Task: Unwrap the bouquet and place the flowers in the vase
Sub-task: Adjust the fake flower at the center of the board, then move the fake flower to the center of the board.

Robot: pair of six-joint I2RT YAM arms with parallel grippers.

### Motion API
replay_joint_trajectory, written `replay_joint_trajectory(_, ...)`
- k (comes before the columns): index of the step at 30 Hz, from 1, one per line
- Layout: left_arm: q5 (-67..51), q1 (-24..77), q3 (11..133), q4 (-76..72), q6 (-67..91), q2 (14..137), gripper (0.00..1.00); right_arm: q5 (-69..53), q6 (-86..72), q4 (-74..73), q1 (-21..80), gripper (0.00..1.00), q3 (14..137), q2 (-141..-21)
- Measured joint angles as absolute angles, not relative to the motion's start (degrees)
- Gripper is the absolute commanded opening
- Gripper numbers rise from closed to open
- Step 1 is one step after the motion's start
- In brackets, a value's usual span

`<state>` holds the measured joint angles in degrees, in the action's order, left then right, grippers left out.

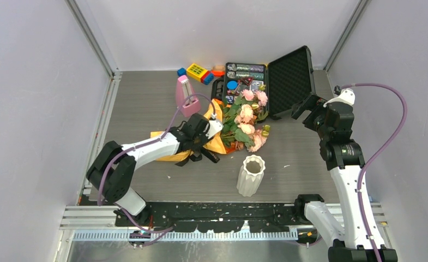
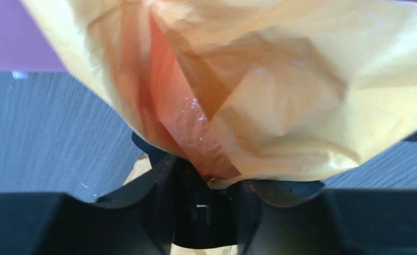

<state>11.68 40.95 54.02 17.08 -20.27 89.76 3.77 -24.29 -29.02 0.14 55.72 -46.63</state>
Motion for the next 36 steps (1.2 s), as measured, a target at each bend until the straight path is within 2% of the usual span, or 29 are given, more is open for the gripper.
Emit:
replay_joint_trajectory(4, 11.4, 39.8, 54.0, 16.0, -16.1, 89.7, 0.69, 3.7, -24.3, -29.0, 0.1, 1.00, 55.7, -46.6)
replay_joint_trajectory(7, 11.4, 39.4, 54.0, 16.1, -11.9, 88.7, 0.75, 3.7, -24.3, -29.0, 0.1, 1.00, 55.7, -46.6)
replay_joint_trajectory(13, 10.8, 39.4, 54.0, 16.1, 1.8, 81.4, 0.76, 3.7, -24.3, -29.0, 0.1, 1.00, 55.7, -46.6)
replay_joint_trajectory(18, 12.6, 39.4, 52.1, 14.0, 20.1, 71.2, 0.76, 3.7, -24.2, -29.1, 0.1, 1.00, 55.7, -46.6)
replay_joint_trajectory(24, 15.7, 39.9, 41.8, 8.4, 42.3, 65.1, 0.72, 3.7, -24.1, -29.2, 0.1, 1.00, 55.7, -46.6)
replay_joint_trajectory(28, 21.9, 44.0, 33.2, 5.6, 55.9, 62.4, 0.72, 3.7, -24.1, -29.2, 0.1, 1.00, 55.7, -46.6)
replay_joint_trajectory(31, 27.2, 47.2, 28.6, 2.8, 66.0, 60.7, 0.75, 3.7, -24.1, -29.2, 0.1, 1.00, 55.7, -46.6)
replay_joint_trajectory(36, 32.7, 49.1, 28.3, 0.1, 76.7, 62.1, 0.81, 3.7, -24.1, -29.2, 0.1, 1.00, 55.7, -46.6)
